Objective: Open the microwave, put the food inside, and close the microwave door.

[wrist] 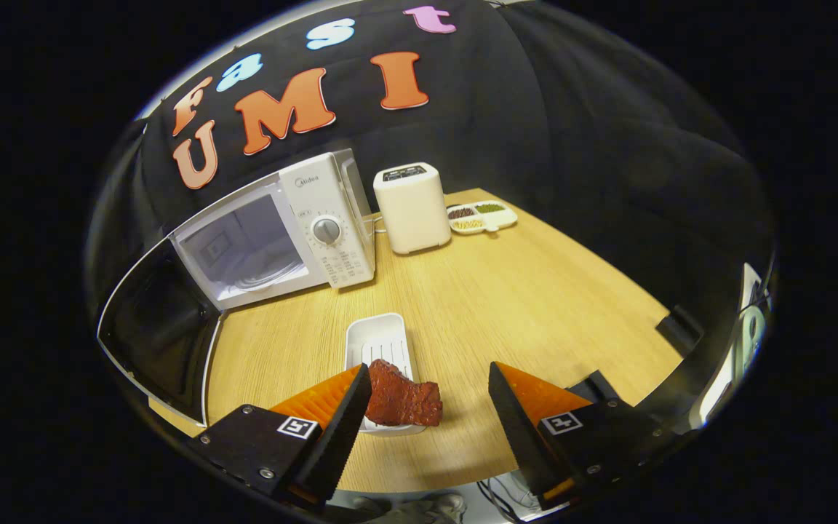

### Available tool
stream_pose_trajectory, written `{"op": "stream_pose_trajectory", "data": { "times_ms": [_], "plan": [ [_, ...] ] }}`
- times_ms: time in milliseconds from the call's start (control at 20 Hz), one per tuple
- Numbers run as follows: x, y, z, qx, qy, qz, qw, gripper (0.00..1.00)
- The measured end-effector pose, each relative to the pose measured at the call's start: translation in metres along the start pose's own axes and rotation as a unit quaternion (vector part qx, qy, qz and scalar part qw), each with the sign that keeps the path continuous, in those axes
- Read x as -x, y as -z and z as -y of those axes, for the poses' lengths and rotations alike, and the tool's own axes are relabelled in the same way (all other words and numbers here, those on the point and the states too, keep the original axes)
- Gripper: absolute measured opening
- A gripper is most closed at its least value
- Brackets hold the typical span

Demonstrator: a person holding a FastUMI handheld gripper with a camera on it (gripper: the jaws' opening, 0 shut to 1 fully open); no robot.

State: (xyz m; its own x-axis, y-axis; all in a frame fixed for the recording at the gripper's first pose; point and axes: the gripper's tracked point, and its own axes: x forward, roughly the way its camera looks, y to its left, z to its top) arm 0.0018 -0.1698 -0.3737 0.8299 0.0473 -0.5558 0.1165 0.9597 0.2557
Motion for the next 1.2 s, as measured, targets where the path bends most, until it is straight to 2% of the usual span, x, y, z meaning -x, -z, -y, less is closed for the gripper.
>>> {"op": "stream_pose_trajectory", "data": {
  "times_ms": [100,250,300,450,550,650,1000,1200],
  "plan": [
    [-0.009,0.007,-0.002,-0.031,-0.018,-0.014,0.999,0.84],
    [-0.008,0.011,-0.008,-0.054,-0.043,-0.028,0.997,0.50],
    [-0.008,0.011,-0.011,-0.061,-0.054,-0.034,0.996,0.45],
    [-0.003,0.009,-0.018,-0.096,-0.074,-0.048,0.992,0.21],
    [0.001,0.000,-0.021,-0.105,-0.070,-0.046,0.991,0.11],
    [0.011,-0.010,-0.020,-0.090,-0.062,-0.041,0.993,0.08],
    [0.043,-0.065,-0.054,-0.091,-0.084,0.001,0.992,0.08],
    [0.049,-0.084,-0.090,-0.051,-0.086,0.028,0.995,0.08]
  ]
}}
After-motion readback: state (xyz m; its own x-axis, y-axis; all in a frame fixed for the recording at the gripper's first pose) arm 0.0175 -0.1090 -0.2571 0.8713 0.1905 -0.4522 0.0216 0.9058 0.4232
